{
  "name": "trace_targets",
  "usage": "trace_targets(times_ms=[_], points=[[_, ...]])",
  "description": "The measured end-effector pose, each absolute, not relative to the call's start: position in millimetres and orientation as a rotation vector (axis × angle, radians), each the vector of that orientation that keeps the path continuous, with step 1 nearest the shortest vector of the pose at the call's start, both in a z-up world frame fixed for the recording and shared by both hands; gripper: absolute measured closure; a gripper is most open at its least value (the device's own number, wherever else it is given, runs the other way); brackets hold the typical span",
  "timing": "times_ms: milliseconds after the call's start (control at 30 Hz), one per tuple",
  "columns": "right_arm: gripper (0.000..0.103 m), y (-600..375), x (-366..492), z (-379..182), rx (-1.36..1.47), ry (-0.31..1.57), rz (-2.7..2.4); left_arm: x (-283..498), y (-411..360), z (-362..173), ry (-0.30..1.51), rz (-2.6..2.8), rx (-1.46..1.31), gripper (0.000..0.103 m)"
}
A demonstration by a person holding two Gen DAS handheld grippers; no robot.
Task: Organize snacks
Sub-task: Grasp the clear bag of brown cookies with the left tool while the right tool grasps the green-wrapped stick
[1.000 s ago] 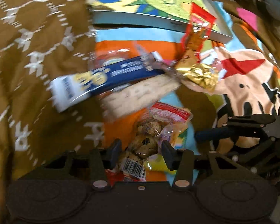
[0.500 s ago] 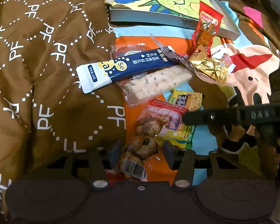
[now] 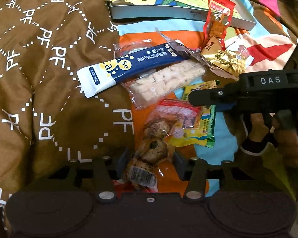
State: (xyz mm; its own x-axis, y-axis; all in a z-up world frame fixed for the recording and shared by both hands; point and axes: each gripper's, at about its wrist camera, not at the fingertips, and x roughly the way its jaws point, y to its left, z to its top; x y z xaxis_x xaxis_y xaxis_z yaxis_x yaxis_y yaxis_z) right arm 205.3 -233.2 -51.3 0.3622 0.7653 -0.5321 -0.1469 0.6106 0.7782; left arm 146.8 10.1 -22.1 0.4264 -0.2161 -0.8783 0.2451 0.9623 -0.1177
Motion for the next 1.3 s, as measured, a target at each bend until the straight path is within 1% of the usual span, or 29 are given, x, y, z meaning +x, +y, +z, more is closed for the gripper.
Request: trace_targets(times_ms=[133,367,467,700,833,1100,1167,1300], points=[[0.074,-239.2,205.8,-53.8,0.740,1.040,0.617,146.5,7.7,-20.7,1.106,-0.251,-0.001,0.055],[0.082,-248.3,204.7,-52.1,0.786,1.049,0.585,138.9,6.6,-11.9,1.135,-0.157,-0.131,0.058],[0.087,-255.5,200.9,-44.0,0.787,1.042,0.581,138.1,12.5,-6.9,1.157,-0.112,-0.221,0.059],[0.089,-267.1,185.8,-14.6,0.669,0.979,0.564,132.8,9.8,7.0,1.150,-0.109,-0.302,0.062],[0.089,-274.8,179.9,2.6,0.664,0.923,0.581,132.4,1.8,14.4,1.126,-0.161,-0.388,0.066],[0.089,-294.3,182.4,27.3,0.651,0.798,0.566,140.0,-21.6,14.3,1.113,-0.162,-0.351,0.067],[0.089,-299.5,183.9,30.2,0.650,0.778,0.563,141.5,-19.6,17.8,1.091,-0.160,-0.389,0.067],[0.089,-308.6,186.2,37.9,0.668,0.729,0.574,148.3,-16.7,37.4,0.989,-0.188,-0.489,0.067]])
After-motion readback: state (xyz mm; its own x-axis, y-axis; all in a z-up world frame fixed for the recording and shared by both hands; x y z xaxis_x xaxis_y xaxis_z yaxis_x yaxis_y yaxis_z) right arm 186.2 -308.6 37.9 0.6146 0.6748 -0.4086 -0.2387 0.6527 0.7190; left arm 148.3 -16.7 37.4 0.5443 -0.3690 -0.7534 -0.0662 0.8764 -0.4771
